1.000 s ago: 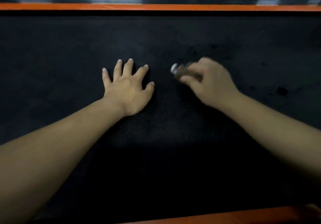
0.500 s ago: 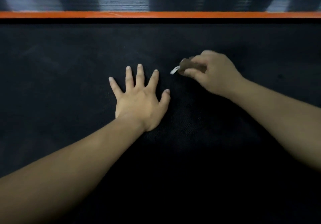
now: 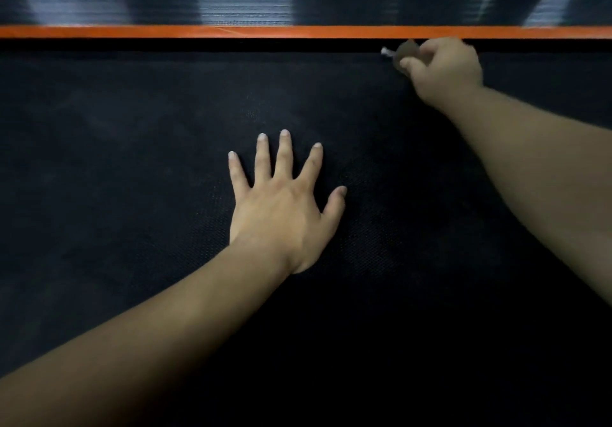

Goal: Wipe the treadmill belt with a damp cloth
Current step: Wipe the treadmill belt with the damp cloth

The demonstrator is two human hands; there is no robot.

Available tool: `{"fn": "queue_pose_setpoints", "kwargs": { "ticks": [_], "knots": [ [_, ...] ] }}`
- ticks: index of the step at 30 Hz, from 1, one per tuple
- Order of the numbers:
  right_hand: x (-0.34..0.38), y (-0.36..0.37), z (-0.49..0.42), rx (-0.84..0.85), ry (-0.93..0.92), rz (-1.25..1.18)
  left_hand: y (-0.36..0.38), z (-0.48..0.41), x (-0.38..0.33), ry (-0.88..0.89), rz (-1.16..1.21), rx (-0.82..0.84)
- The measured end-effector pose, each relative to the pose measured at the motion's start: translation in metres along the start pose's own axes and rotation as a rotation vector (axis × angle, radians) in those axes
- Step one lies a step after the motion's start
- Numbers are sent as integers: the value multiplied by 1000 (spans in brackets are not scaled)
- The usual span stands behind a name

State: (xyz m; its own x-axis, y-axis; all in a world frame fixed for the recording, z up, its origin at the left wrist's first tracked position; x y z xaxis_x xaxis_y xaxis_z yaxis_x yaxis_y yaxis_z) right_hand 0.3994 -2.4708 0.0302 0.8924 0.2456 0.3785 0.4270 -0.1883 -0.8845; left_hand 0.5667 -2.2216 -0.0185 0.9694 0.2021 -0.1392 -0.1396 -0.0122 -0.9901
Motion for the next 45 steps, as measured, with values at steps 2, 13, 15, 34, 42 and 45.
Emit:
{"fn": "queue_pose_setpoints", "kwargs": {
  "ticks": [2,13,15,34,42,45],
  "knots": [
    [9,10,-6,-21,33,25,-1,0,-1,22,4,-16],
    [0,10,-20,-46,86,81,-4,2,-8,172,16,-30],
    [15,18,-8,26,-58,35,-4,1,-10,192,16,-17],
    [-56,-34,30,-33,77,55,0,0,-6,153,34,24],
    [-64,-56,105,88,-147,108,-1,3,-6,152,44,23],
    [-70,-61,110,-19,-33,103,-1,3,-7,148,41,31]
  ]
}}
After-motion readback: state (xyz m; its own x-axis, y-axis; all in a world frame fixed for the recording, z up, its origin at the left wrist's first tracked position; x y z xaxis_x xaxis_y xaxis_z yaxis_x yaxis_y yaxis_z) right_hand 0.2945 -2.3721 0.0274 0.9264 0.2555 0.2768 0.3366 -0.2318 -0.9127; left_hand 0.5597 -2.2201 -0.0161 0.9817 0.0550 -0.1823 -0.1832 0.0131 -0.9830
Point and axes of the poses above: each hand's wrist, its own z-axis away from the middle knuckle, its own y-axis out of the palm, x = y × z, the point moved 5 cm from there along -z, towards the middle knuckle, and after that the axes turned 2 degrees about -x, right-handed, at the moved point
